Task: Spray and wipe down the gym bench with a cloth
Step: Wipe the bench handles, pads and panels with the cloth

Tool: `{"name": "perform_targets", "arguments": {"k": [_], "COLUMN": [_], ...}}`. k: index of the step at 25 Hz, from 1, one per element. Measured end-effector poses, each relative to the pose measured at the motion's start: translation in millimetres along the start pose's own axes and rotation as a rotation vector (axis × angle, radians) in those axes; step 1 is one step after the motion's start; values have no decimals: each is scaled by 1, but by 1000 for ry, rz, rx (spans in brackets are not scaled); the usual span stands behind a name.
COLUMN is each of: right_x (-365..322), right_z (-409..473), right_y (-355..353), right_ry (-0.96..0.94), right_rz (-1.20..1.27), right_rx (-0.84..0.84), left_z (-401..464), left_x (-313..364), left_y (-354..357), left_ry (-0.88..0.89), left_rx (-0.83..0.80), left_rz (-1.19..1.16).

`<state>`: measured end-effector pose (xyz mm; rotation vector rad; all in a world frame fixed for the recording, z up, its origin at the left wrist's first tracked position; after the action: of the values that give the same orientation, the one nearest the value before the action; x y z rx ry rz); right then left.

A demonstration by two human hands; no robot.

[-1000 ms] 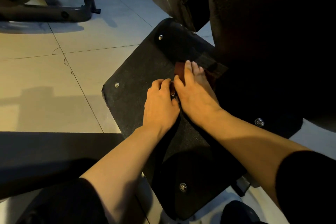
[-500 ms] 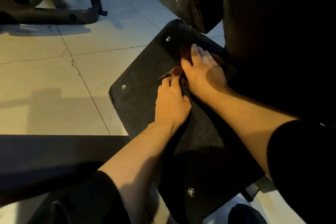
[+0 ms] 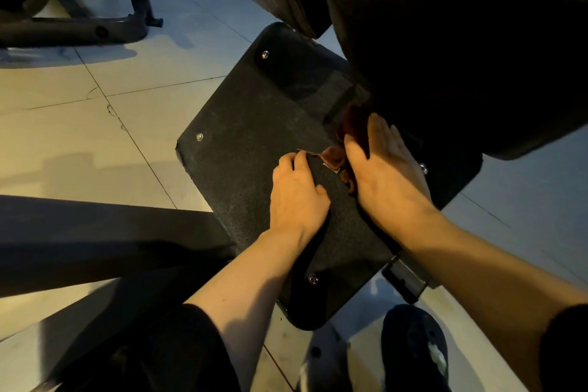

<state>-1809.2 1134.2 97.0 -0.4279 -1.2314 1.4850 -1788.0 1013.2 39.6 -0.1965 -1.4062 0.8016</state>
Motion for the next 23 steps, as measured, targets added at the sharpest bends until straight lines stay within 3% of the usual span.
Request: {"name": "perform_targets", "arguments": {"k": [8, 18, 23], "right_x": [-9, -47, -66], "right_z": [-20, 79, 118], "right_y": [19, 32, 43], "right_ry": [-4, 79, -7], "right_rz": [17, -3, -86], "right_rx": [84, 98, 95], "left_z": [0, 51, 81], "left_x": [0, -26, -38], "left_y": [4, -18, -22], "left_ry": [-2, -1, -25], "left_rx": [13, 55, 73], "left_rz": [29, 30, 59]}}
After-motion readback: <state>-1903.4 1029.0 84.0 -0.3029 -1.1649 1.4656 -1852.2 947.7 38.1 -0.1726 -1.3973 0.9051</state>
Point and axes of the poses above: each hand's wrist, its own z-axis towards the middle knuckle, its own y-axis out of the palm, x = y × z, the point moved 4 cm from there along z, towards the middle knuckle, and after that the axes turned 8 degrees about x, right-handed, at the moved point
